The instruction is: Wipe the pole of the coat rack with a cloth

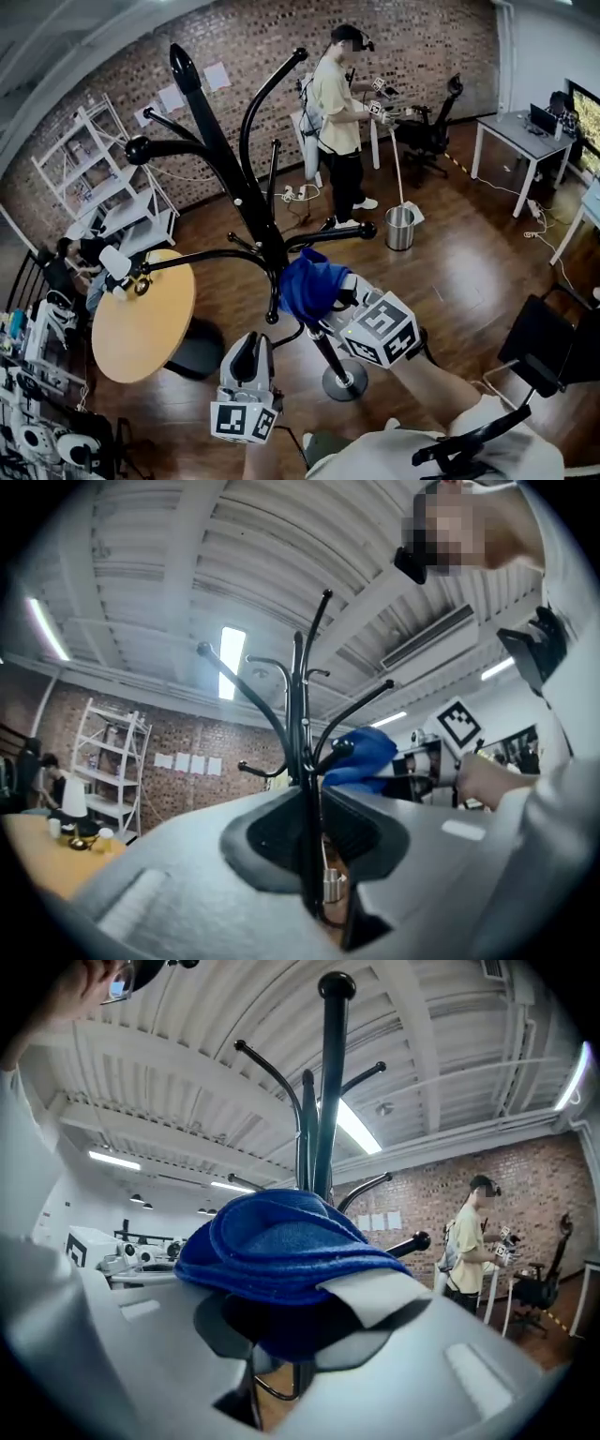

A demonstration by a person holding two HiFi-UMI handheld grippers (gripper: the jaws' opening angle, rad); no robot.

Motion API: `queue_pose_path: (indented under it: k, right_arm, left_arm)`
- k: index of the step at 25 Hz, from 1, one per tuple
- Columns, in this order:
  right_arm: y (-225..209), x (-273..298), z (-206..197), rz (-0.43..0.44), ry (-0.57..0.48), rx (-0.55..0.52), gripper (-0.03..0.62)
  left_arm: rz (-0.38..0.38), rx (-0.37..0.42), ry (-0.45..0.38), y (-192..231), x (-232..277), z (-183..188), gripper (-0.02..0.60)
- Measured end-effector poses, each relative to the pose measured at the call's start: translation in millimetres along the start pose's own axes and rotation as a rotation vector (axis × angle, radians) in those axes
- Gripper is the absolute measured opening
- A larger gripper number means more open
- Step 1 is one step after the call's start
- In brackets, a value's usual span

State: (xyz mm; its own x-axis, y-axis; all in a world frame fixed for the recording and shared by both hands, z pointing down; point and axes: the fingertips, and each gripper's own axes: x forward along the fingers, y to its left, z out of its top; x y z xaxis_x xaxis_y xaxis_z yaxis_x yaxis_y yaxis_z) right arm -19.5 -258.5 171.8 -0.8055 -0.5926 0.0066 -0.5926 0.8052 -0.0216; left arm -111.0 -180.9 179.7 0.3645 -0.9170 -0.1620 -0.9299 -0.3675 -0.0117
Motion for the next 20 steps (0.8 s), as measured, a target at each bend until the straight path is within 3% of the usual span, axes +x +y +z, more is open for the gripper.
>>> queue_pose_path:
  k: [5,9,11,16,20]
  right_arm:
    - [6,11,9,0.059,-0.008,0.011,0.103]
    - [1,17,-4,0.067,-0.001,0.018,0.103]
    - [-7,24,-40,0.057,0.065,0.044,0.103]
    - [-16,32,-193,0.023,0.300,0.163,0.103]
    - [-12,36,-250,-0.004,0.349,0.182,0.103]
  left_arm:
    - [0.113,0.005,0.060,9,-34,-8,0.061]
    - [0.141,0.020,0.046,5,-44,2,0.061]
    - [0.165,0.023,0.029,4,-51,6,0.061]
    - [0.197,-0.011,0.078,2,-69,-13,0.061]
    - [0.219,-0.013,0.100,8,-72,-20,0.061]
